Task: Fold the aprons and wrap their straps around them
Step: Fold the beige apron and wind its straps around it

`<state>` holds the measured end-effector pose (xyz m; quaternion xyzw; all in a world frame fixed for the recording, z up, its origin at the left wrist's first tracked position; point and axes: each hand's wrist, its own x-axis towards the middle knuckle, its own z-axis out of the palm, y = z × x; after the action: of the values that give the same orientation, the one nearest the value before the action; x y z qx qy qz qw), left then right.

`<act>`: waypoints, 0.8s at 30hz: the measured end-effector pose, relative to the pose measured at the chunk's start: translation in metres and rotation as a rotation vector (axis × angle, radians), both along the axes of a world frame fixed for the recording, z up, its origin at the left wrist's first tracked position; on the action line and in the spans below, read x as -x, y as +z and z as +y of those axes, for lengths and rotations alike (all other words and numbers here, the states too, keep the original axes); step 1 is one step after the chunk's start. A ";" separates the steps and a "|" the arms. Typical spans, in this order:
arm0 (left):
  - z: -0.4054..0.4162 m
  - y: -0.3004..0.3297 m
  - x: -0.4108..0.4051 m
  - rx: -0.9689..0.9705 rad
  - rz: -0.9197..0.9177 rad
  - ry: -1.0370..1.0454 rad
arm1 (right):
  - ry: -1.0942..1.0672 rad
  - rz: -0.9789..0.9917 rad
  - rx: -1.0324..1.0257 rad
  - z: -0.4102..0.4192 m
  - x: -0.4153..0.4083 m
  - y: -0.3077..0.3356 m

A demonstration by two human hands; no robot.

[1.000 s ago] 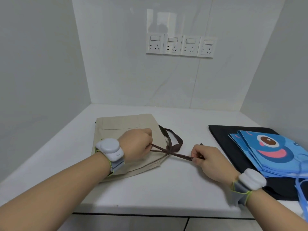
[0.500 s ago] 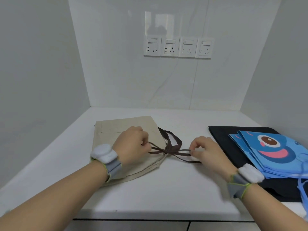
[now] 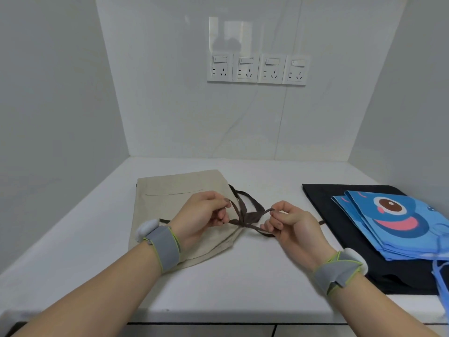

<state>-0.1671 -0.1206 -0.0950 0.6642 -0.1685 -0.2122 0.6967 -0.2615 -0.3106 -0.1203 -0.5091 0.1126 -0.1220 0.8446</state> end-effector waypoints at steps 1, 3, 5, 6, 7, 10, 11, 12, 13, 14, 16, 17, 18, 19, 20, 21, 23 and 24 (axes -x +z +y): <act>0.001 -0.003 0.000 -0.044 -0.028 0.002 | -0.006 0.028 0.035 -0.001 0.000 -0.001; 0.005 -0.009 -0.001 -0.095 -0.049 0.019 | -0.016 0.078 0.075 -0.004 0.001 -0.002; 0.009 -0.009 0.000 -0.132 -0.057 0.021 | -0.013 0.105 0.103 -0.009 0.002 -0.001; 0.010 -0.008 0.001 -0.146 -0.062 0.016 | -0.002 0.118 0.123 -0.010 0.003 0.001; 0.011 -0.004 0.003 -0.153 -0.068 0.007 | 0.012 0.130 0.142 -0.011 0.004 0.003; 0.007 0.011 0.010 -0.110 -0.094 -0.051 | 0.055 0.149 0.163 -0.009 0.008 0.011; 0.004 0.015 0.015 -0.091 -0.111 -0.075 | 0.071 0.142 0.166 -0.007 0.010 0.014; -0.001 0.019 0.020 -0.075 -0.133 -0.095 | 0.088 0.128 0.168 -0.005 0.012 0.017; -0.006 0.020 0.026 -0.063 -0.162 -0.111 | 0.102 0.115 0.171 -0.003 0.014 0.018; -0.012 0.020 0.031 -0.064 -0.193 -0.122 | 0.113 0.103 0.174 0.000 0.017 0.018; -0.023 0.016 0.040 -0.101 -0.274 -0.137 | 0.122 0.085 0.163 0.006 0.022 0.015; -0.028 0.012 0.045 -0.135 -0.336 -0.143 | 0.117 0.078 0.144 0.008 0.024 0.014; -0.032 0.008 0.046 -0.192 -0.430 -0.133 | 0.111 0.071 0.115 0.012 0.024 0.012; -0.037 0.004 0.048 -0.260 -0.545 -0.117 | 0.092 0.064 0.084 0.014 0.026 0.010; -0.042 0.000 0.048 -0.316 -0.643 -0.095 | 0.071 0.056 0.056 0.015 0.028 0.008; -0.045 -0.003 0.050 -0.337 -0.694 -0.079 | 0.051 0.044 0.027 0.016 0.030 0.005; -0.050 -0.007 0.052 -0.327 -0.686 -0.090 | 0.020 0.012 -0.021 0.017 0.033 -0.001; -0.052 -0.008 0.052 -0.328 -0.689 -0.099 | 0.005 0.000 -0.030 0.017 0.034 -0.003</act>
<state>-0.2188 -0.1725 -0.1029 0.7903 -0.3885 -0.0339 0.4726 -0.2953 -0.2936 -0.1234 -0.4968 0.1133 -0.1181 0.8523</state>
